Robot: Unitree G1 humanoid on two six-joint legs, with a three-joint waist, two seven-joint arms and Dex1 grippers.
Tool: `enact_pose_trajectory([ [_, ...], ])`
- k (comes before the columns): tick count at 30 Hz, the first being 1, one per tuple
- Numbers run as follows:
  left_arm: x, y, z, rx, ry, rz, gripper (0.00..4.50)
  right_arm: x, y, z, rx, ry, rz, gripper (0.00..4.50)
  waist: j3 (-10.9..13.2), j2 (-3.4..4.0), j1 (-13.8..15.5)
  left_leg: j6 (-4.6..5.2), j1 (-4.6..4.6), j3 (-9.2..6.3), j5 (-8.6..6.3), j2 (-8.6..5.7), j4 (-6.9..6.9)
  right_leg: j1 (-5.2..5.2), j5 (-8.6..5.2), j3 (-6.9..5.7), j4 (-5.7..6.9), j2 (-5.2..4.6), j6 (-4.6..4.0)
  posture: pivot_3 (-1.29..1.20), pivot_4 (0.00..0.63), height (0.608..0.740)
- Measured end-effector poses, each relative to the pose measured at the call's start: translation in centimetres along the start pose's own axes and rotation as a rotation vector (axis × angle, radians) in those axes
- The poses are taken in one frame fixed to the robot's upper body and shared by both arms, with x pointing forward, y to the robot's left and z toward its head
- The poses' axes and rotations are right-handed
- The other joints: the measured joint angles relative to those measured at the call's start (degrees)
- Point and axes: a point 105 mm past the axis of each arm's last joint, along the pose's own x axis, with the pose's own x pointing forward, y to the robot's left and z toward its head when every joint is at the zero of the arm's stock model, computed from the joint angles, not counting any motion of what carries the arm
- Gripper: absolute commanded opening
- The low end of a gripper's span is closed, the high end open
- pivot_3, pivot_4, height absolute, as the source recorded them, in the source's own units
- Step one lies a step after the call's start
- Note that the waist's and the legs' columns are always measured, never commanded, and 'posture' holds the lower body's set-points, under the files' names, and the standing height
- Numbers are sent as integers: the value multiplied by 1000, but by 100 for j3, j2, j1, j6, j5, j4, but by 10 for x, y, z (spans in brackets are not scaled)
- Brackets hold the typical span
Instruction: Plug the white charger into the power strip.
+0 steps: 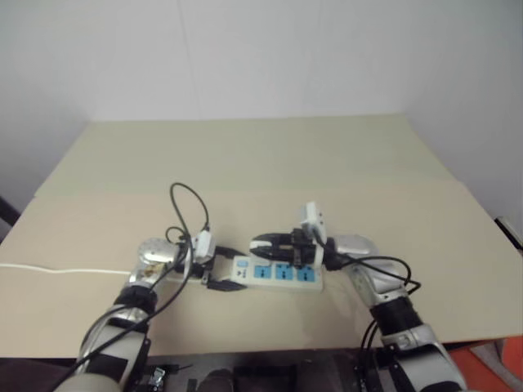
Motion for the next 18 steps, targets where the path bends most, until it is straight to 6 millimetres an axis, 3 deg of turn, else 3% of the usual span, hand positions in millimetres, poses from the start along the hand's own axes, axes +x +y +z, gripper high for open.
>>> enact_pose_trajectory([
  [18,0,0,0,2,3,0,3267,-5,-1,-4,-29,-32,-41,1147,0,0,0,0,1,0,0,0,0,2,-1,0,-1,0,1,0,150,740],
])
